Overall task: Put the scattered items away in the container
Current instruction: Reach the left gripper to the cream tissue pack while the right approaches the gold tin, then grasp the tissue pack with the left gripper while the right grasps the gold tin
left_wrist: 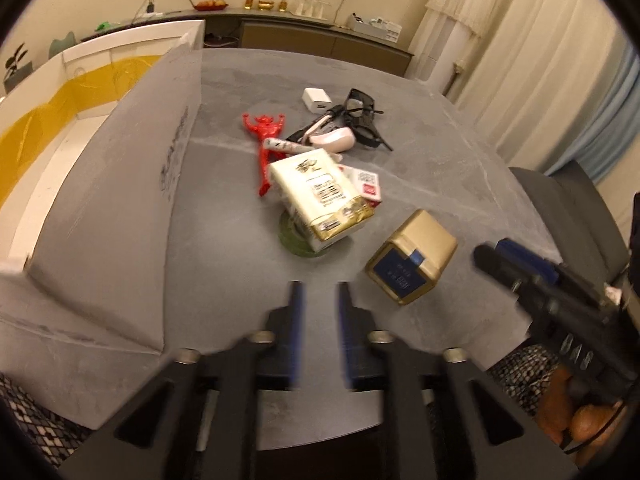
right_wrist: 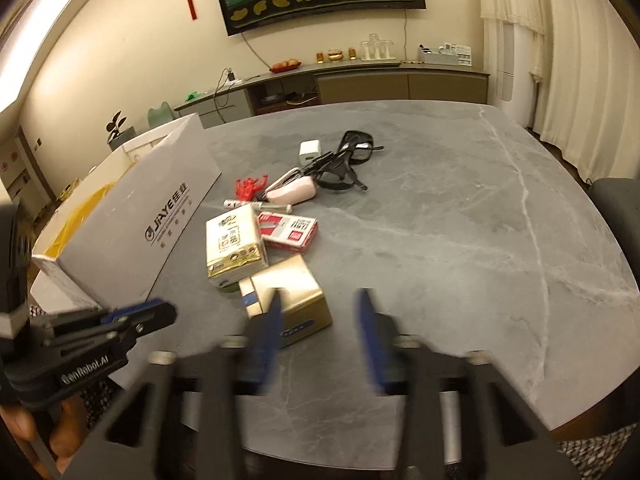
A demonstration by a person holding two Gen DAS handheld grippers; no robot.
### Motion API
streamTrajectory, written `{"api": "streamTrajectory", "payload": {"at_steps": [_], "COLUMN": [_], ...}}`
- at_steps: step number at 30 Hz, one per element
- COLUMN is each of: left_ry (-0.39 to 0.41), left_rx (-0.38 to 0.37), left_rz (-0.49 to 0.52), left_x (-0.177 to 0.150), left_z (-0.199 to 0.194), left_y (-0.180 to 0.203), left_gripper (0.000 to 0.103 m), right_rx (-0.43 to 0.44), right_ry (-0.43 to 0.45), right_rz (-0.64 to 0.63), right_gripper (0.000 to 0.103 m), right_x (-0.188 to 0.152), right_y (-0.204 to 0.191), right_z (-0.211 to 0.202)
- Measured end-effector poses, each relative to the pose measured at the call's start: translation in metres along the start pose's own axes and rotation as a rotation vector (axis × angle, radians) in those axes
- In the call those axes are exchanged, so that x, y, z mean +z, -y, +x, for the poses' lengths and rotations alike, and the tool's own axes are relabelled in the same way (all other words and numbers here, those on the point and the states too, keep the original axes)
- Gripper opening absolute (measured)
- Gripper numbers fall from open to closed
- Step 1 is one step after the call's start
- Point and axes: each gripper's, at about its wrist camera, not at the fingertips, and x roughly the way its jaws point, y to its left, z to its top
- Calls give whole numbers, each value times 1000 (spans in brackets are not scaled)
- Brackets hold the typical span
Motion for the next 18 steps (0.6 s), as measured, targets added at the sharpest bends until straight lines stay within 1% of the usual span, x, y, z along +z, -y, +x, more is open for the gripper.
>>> {"api": "streamTrajectory", "payload": {"at_steps": [1,2,7,9,13,14,16,18], "left_ry": [6,8,1,-21,-58,-66,-51,-38], "left_rx": [0,-2,2,-30,-102,-109,-116,-116], "left_rz": [-3,-1,-17,-57,-132,-150,-158,-140], "left_x": [4,7,28,35,47,50,55,60], "left_z": [0,1,18,31,60,67,75,81], "left_y": [1,2,0,-6,-15,-17,-18,-15], "left_gripper": [61,61,61,61,61,61,61,61], "right_rx": [-3,-5,-19,-26,-54,-55,-71,-70], "right_ry": [-10,-20,-70,-91,-143,-150,-163,-148], "right_rz": [-12,-24,-85,-107,-151,-157,-167,-171], "right_gripper": [82,83,83,83,83,83,84,84], "right_x": [-1,-1,-5,-6,-3,-2,-2,-1], "right_y": [-2,-4,-14,-18,-23,-23,-23,-24], "right_z": [4,7,26,35,67,73,83,84]}}
